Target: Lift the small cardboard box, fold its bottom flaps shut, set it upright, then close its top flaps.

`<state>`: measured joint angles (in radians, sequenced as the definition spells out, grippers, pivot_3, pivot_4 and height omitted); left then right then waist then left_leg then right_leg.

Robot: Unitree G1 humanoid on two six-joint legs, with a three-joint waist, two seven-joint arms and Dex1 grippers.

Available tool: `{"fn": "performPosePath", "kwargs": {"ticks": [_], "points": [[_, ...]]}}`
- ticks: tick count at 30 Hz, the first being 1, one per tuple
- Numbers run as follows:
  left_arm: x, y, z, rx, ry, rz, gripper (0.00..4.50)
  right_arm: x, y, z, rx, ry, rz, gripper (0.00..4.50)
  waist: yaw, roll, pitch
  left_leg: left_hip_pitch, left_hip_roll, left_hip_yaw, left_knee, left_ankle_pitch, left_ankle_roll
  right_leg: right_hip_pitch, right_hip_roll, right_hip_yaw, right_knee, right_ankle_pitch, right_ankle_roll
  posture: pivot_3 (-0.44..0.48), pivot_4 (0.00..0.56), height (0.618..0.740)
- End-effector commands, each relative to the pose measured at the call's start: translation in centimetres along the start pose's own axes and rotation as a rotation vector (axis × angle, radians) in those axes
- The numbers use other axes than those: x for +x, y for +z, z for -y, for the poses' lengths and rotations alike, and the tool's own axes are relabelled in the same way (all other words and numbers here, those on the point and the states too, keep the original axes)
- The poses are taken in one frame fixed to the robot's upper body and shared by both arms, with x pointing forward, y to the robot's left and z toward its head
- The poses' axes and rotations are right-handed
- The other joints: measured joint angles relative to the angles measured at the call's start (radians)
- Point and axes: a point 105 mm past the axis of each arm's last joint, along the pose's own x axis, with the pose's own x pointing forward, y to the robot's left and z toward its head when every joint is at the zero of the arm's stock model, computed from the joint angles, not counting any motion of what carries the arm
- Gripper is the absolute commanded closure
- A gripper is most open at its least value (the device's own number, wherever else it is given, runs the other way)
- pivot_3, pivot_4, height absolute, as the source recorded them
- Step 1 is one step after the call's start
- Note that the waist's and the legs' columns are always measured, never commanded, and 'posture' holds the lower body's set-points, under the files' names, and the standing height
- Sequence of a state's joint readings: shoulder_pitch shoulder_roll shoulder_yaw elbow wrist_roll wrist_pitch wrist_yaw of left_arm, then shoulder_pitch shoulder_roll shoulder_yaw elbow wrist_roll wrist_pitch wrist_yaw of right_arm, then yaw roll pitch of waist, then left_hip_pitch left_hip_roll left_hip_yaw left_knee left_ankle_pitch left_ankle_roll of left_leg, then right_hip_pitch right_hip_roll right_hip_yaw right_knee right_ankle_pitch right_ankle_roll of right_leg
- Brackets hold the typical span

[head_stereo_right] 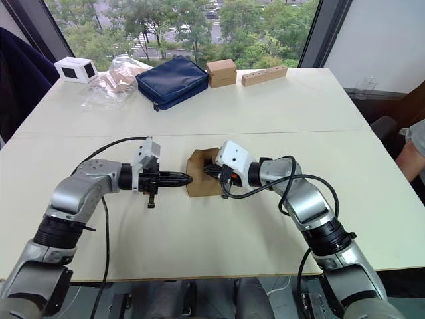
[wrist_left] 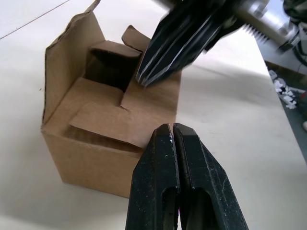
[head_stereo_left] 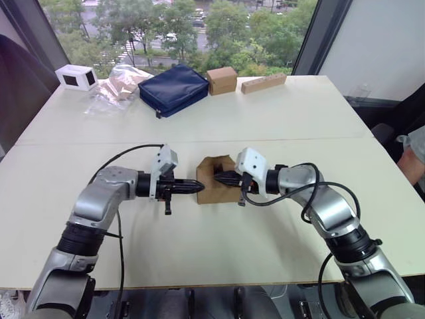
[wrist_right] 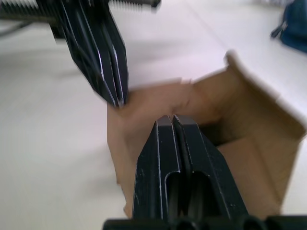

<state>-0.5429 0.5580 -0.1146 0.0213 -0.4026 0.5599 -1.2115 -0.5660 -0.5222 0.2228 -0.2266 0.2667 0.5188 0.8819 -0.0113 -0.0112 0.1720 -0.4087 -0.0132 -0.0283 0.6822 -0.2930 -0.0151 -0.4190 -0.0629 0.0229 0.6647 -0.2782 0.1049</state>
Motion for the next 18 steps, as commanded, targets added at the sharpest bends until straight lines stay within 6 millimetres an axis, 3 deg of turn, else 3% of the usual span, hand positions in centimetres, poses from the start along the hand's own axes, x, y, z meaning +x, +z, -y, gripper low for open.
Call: {"fn": "performPosePath", "kwargs": {"ticks": [1, 5, 9, 13, 18], "points": [[0.2, 0.7, -0.2, 0.039, 0.004, 0.012, 4.44, -2.1, 5.2, 1.0, 0.006, 0.020, 0.193, 4.50, -0.001, 0.000, 0.000, 0.000, 0.000, 0.000, 0.000, 0.000, 0.000, 0.000, 0.000, 0.000, 0.000, 0.000, 0.000, 0.000, 0.150, 0.740], [0.4, 0.7, -0.3, 0.037, 0.008, 0.015, 4.44, -2.2, 6.7, 3.3, 0.011, -0.057, 0.242, 4.50, -0.002, 0.000, 0.000, 0.000, 0.000, 0.000, 0.000, 0.000, 0.000, 0.000, 0.000, 0.000, 0.000, 0.000, 0.000, 0.000, 0.150, 0.740], [0.6, 0.5, -0.3, 0.034, 0.013, 0.021, 4.44, 0.5, 4.5, 5.5, -0.061, -0.160, 0.077, 4.50, -0.006, 0.000, 0.000, 0.001, 0.001, 0.001, 0.000, 0.000, 0.000, 0.000, 0.000, 0.000, 0.000, 0.000, 0.000, 0.000, 0.150, 0.740], [0.7, 0.6, -0.4, 0.036, 0.023, 0.027, 4.44, 1.9, 1.8, 5.2, -0.073, -0.134, -0.061, 4.50, -0.002, 0.000, 0.000, 0.000, 0.000, 0.001, -0.001, 0.000, 0.000, -0.001, 0.000, 0.000, 0.000, 0.000, 0.000, 0.000, 0.150, 0.740], [0.5, 0.7, -0.5, 0.037, 0.041, 0.033, 4.44, 1.7, 0.6, 2.9, -0.058, -0.031, -0.097, 4.50, -0.002, 0.000, 0.000, 0.000, -0.001, 0.001, 0.000, 0.000, 0.000, -0.001, -0.001, 0.000, 0.000, 0.000, 0.000, 0.000, 0.150, 0.740]]}}
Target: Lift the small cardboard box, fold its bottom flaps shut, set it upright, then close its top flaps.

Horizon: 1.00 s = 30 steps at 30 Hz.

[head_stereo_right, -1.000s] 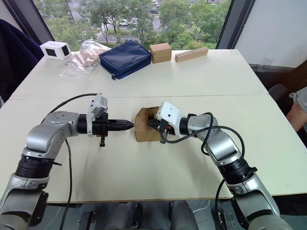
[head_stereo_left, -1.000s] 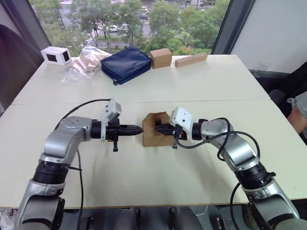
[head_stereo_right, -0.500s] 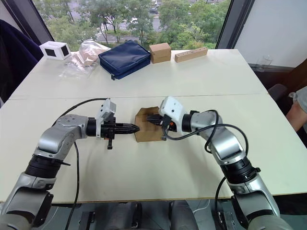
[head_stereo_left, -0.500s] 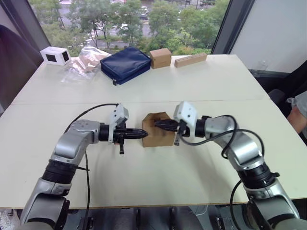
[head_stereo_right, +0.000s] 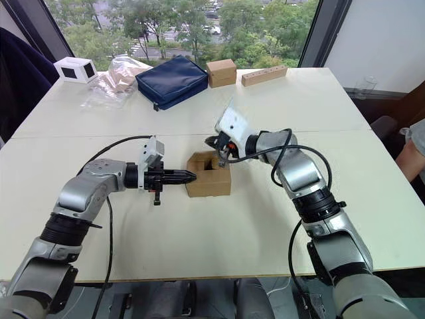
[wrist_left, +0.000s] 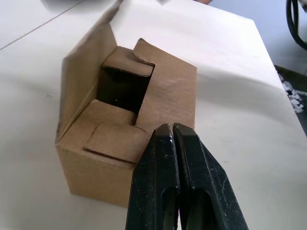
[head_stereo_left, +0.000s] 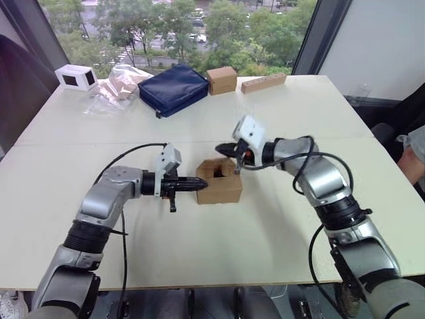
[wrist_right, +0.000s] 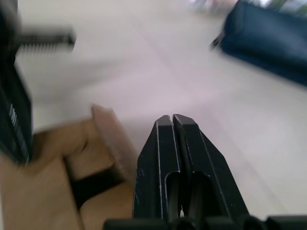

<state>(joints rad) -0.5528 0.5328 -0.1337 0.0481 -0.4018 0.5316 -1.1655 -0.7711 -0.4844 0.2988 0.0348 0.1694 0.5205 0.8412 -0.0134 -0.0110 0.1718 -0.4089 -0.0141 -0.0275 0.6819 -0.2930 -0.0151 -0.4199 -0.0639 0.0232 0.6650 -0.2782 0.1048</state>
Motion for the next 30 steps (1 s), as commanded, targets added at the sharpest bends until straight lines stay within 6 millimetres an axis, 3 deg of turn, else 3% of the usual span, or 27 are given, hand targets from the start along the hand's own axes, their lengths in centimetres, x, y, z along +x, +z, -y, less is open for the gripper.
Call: {"fn": "performPosePath", "kwargs": {"ticks": [1, 5, 11, 19, 23, 30], "points": [[-0.4, 0.8, -0.1, 0.034, 0.019, 0.019, 4.44, -0.8, 0.9, -1.5, -0.038, 0.063, 0.026, 4.50, 0.000, 0.000, 0.000, 0.000, 0.000, 0.000, 0.000, 0.000, 0.000, 0.000, 0.000, 0.000, 0.000, 0.000, 0.000, 0.000, 0.150, 0.740], [-1.2, 1.4, -0.4, 0.029, 0.049, 0.038, 4.44, -1.3, 0.3, -2.9, -0.023, 0.105, 0.016, 4.50, -0.001, 0.000, 0.000, 0.000, 0.000, 0.000, 0.000, 0.000, 0.000, 0.000, 0.000, 0.000, 0.000, 0.000, 0.000, 0.000, 0.150, 0.740], [-1.5, 3.6, -1.3, -0.008, 0.101, 0.139, 4.44, -1.3, -0.2, -2.9, -0.006, 0.069, 0.012, 4.50, 0.000, 0.000, 0.000, 0.000, 0.001, 0.000, 0.000, 0.000, 0.000, 0.000, 0.001, 0.000, 0.000, 0.000, 0.000, 0.000, 0.150, 0.740], [1.3, 2.8, -2.8, -0.009, 0.153, 0.148, 4.44, -1.5, 0.1, -2.7, -0.027, 0.034, 0.036, 4.50, 0.001, 0.000, 0.000, 0.000, 0.000, 0.000, 0.000, 0.000, 0.000, 0.000, 0.000, 0.000, 0.000, 0.000, 0.000, 0.000, 0.150, 0.740], [2.3, 2.0, -3.5, -0.008, 0.180, 0.144, 4.44, -2.5, 1.4, -2.5, -0.089, -0.007, 0.083, 4.50, 0.001, 0.000, 0.000, 0.000, 0.000, 0.000, 0.000, 0.000, 0.000, 0.000, 0.001, 0.000, 0.000, 0.000, 0.000, 0.000, 0.150, 0.740], [2.5, 2.8, -4.3, -0.041, 0.209, 0.205, 4.44, -3.7, 1.4, -4.8, -0.162, 0.061, 0.073, 4.50, 0.002, 0.000, 0.000, 0.000, 0.000, -0.001, 0.000, 0.000, 0.000, 0.001, 0.000, 0.000, 0.000, 0.000, 0.000, 0.000, 0.150, 0.740]]}}
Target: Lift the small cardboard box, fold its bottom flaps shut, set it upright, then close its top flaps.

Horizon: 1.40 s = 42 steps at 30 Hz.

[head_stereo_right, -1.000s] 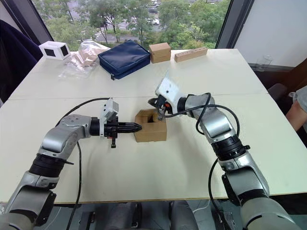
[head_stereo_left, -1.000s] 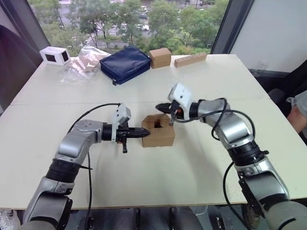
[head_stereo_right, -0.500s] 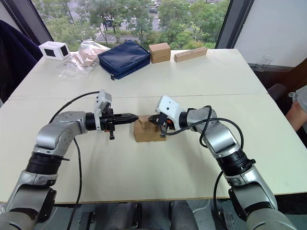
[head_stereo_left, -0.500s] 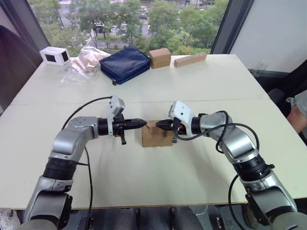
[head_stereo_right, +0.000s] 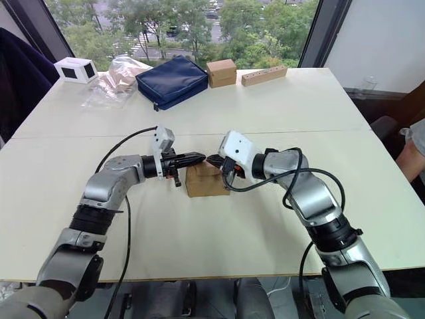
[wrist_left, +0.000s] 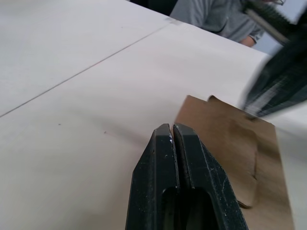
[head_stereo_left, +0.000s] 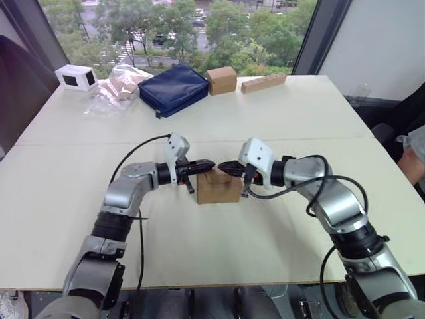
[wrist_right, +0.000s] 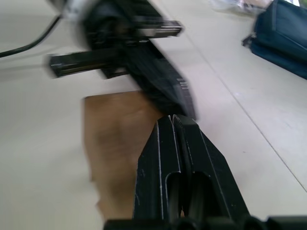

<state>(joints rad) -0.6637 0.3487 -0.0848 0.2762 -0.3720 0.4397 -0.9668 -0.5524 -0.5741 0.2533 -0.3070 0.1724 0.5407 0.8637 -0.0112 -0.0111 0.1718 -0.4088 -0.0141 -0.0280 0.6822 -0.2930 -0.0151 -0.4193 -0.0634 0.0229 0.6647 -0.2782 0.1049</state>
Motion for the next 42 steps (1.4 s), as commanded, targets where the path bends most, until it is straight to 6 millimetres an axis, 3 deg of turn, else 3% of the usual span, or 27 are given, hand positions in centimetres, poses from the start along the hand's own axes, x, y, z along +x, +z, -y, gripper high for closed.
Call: {"fn": "performPosePath", "kwargs": {"ticks": [1, 8, 22, 31, 42], "points": [[0.0, 1.6, -0.3, 0.020, 0.013, 0.057, 4.44, -0.6, 1.5, -0.9, -0.077, 0.030, 0.042, 4.50, -0.001, 0.000, 0.000, 0.000, 0.000, 0.000, 0.000, 0.000, 0.000, 0.000, 0.000, 0.000, 0.000, 0.000, 0.000, 0.000, 0.150, 0.740], [-0.1, 1.2, 0.1, 0.029, -0.001, 0.040, 4.44, 0.6, 0.8, -1.5, -0.111, 0.038, 0.006, 4.50, -0.002, 0.000, 0.000, 0.000, 0.001, 0.000, 0.000, 0.000, 0.000, 0.000, 0.001, 0.000, 0.000, 0.000, 0.000, 0.000, 0.150, 0.740], [-0.3, 0.7, 1.0, 0.009, -0.021, 0.033, 4.44, 1.3, -0.7, -0.4, -0.144, -0.010, -0.060, 4.50, -0.001, 0.000, 0.000, 0.000, 0.000, 0.000, 0.000, 0.000, 0.000, 0.000, 0.000, 0.000, 0.000, 0.000, 0.000, 0.000, 0.150, 0.740], [-0.5, 0.4, 2.0, 0.101, -0.072, -0.023, 4.44, 1.6, -0.6, -0.2, -0.112, -0.021, -0.069, 4.50, -0.001, 0.000, 0.000, 0.000, 0.001, 0.000, 0.000, 0.000, 0.000, 0.000, 0.000, 0.000, 0.000, 0.000, 0.000, 0.000, 0.150, 0.740], [-0.4, 1.1, 1.5, 0.077, -0.057, 0.010, 4.44, 1.9, -0.7, 0.2, -0.143, -0.053, -0.092, 4.50, -0.001, 0.000, 0.000, 0.000, 0.000, 0.000, 0.000, 0.000, 0.000, 0.000, 0.001, 0.000, 0.000, 0.000, 0.000, 0.000, 0.150, 0.740]]}}
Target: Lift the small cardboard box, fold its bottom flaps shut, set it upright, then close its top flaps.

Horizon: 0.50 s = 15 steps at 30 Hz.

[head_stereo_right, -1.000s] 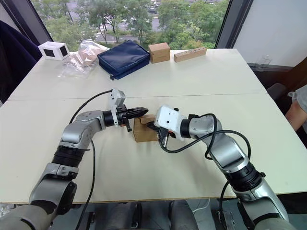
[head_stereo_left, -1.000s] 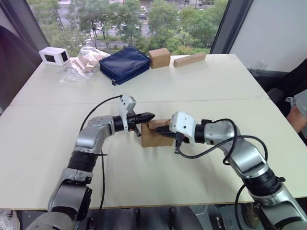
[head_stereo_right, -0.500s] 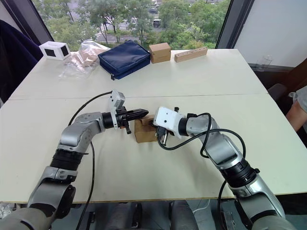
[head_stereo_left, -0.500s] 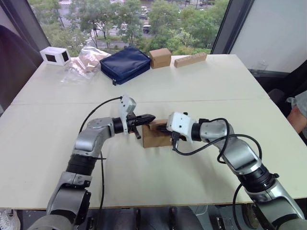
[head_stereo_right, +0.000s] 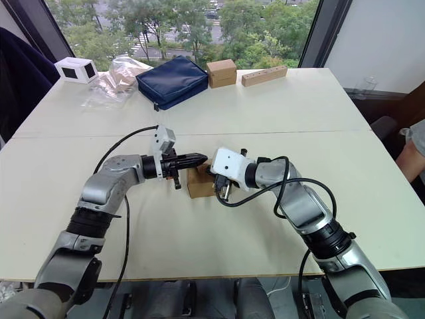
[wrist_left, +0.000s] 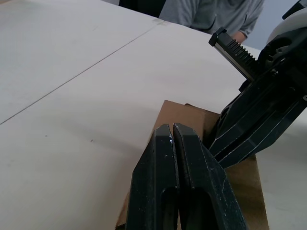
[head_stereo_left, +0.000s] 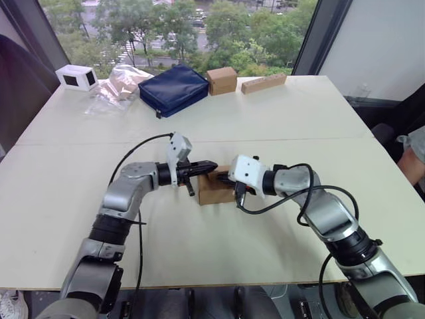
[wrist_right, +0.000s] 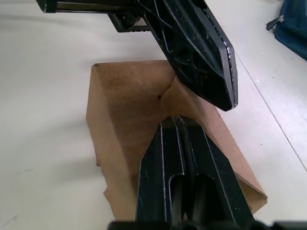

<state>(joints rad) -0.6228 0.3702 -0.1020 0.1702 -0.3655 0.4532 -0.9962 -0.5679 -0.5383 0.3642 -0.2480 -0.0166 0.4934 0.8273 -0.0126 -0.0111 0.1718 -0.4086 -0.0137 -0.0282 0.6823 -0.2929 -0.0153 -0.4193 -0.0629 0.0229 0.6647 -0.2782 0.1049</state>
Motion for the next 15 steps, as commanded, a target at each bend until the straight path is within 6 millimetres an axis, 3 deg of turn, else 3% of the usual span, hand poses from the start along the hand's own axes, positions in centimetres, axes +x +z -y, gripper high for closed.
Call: {"fn": "performPosePath", "kwargs": {"ticks": [1, 10, 15], "points": [[-0.1, 0.8, 0.0, 0.020, -0.005, 0.022, 4.44, -0.2, 1.1, 0.7, -0.018, -0.031, 0.035, 4.50, 0.000, 0.000, 0.000, 0.000, 0.000, 0.000, 0.000, 0.000, 0.000, 0.000, 0.000, 0.000, 0.000, 0.000, 0.000, 0.000, 0.150, 0.740], [-0.3, -1.0, 1.0, 0.161, -0.071, -0.110, 4.44, -1.9, 3.1, -0.2, 0.096, 0.051, 0.148, 4.50, 0.002, 0.000, 0.000, 0.000, 0.000, 0.000, 0.000, 0.000, 0.000, 0.000, 0.000, 0.000, 0.000, 0.000, 0.000, 0.000, 0.150, 0.740], [-0.4, -1.1, 0.7, 0.215, -0.057, -0.119, 4.44, -3.6, 3.1, 1.3, 0.186, 0.002, 0.193, 4.50, 0.002, 0.000, 0.000, 0.000, 0.000, 0.000, 0.000, 0.000, 0.000, 0.001, 0.000, 0.000, -0.001, 0.000, 0.000, 0.000, 0.150, 0.740]]}}
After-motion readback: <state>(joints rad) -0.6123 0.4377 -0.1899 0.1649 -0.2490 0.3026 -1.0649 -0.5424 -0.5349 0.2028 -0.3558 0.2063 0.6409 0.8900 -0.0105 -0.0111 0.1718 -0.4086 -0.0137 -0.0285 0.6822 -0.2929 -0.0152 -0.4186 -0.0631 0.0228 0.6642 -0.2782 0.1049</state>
